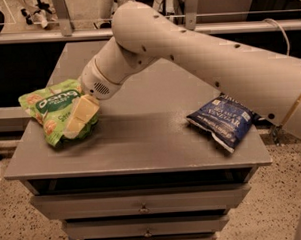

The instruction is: Move green rice chip bag near water bottle

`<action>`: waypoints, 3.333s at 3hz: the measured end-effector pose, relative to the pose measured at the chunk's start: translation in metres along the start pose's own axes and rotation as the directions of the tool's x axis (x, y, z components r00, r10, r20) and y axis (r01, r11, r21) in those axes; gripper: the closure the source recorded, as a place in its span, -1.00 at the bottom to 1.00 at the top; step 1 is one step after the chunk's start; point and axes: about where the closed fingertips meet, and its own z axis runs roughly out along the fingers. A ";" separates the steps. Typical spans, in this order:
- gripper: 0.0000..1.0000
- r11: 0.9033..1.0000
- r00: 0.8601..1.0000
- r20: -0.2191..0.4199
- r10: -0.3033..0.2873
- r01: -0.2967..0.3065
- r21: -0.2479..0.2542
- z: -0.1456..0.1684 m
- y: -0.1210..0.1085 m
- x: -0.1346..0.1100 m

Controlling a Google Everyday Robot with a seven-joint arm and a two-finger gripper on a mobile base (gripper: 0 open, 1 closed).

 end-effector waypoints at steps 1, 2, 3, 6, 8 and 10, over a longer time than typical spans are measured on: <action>-0.96 0.999 1.000 0.006 0.024 -0.024 -0.023 0.025 0.004 0.001; -0.52 0.999 0.999 0.000 0.035 -0.035 -0.008 0.027 0.004 0.004; -0.06 0.999 0.999 -0.007 0.037 -0.037 0.020 0.021 0.001 0.005; 1.00 0.976 0.997 -0.036 0.067 -0.058 0.211 -0.046 -0.025 0.025; 1.00 0.937 0.995 -0.058 0.087 -0.062 0.344 -0.099 -0.048 0.038; 1.00 0.850 0.973 -0.116 0.199 -0.113 0.514 -0.159 -0.094 0.100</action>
Offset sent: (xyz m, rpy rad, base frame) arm 0.0005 0.0140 -0.0251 -0.0027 0.0284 -0.0483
